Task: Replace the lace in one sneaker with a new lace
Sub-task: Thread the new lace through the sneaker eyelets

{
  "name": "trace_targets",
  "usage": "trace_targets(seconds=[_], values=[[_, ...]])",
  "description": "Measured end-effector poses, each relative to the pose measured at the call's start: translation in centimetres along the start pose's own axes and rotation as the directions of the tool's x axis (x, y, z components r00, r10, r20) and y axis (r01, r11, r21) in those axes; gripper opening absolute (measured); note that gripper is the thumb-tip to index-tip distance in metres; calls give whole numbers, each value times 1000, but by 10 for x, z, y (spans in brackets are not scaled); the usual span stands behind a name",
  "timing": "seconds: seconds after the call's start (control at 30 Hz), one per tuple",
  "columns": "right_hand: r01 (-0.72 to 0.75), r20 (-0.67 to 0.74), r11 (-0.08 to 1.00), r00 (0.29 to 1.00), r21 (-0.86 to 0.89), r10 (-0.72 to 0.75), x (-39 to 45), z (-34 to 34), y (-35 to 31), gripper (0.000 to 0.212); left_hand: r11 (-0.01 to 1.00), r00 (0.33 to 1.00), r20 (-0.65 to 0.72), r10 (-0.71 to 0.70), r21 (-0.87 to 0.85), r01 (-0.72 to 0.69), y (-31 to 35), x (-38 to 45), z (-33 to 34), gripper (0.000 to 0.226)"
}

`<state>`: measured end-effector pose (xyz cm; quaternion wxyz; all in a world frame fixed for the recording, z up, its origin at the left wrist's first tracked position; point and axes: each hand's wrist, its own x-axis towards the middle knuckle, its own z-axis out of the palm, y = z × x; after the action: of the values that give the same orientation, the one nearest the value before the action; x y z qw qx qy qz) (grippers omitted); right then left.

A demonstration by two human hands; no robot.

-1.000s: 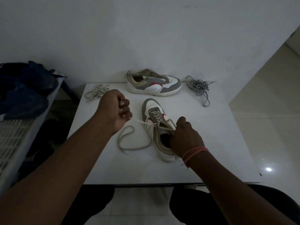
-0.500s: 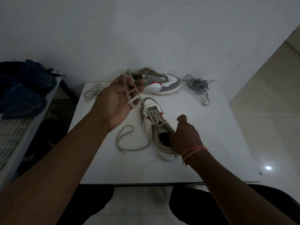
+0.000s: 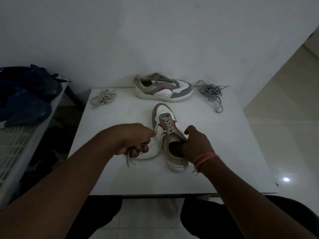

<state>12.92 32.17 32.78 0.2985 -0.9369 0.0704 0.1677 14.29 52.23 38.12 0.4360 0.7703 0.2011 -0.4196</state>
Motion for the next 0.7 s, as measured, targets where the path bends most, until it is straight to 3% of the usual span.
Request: trace_targets(seconds=[0.13,0.23,0.33,0.37,0.47,0.57,0.7], values=[[12,-13,1000,1000,-26,-12,0,2,2,39,999,956,-292,29,-10,-33,-23,30,15,39],[25,-24,999,999,-42,-26,1,4,2,38,992,945,-324,37,126,4,-38,54,25,31],[39,-38,997,998,-59,-41,2,6,4,35,982,910,-405,89,186,-14,-42,62,37,82],[43,-38,997,998,-62,-45,3,6,4,34,959,885,-431,178,278,-58,-40,62,38,83],[54,-36,996,998,-64,-57,4,7,4,34,852,798,-422,430,481,-205,-34,59,39,44],[56,-34,996,998,-73,-58,4,8,5,35,815,742,-419,524,501,-292,-29,56,44,22],[48,-14,997,999,-65,-49,6,7,6,37,839,749,-432,503,451,-303,-15,43,40,29]])
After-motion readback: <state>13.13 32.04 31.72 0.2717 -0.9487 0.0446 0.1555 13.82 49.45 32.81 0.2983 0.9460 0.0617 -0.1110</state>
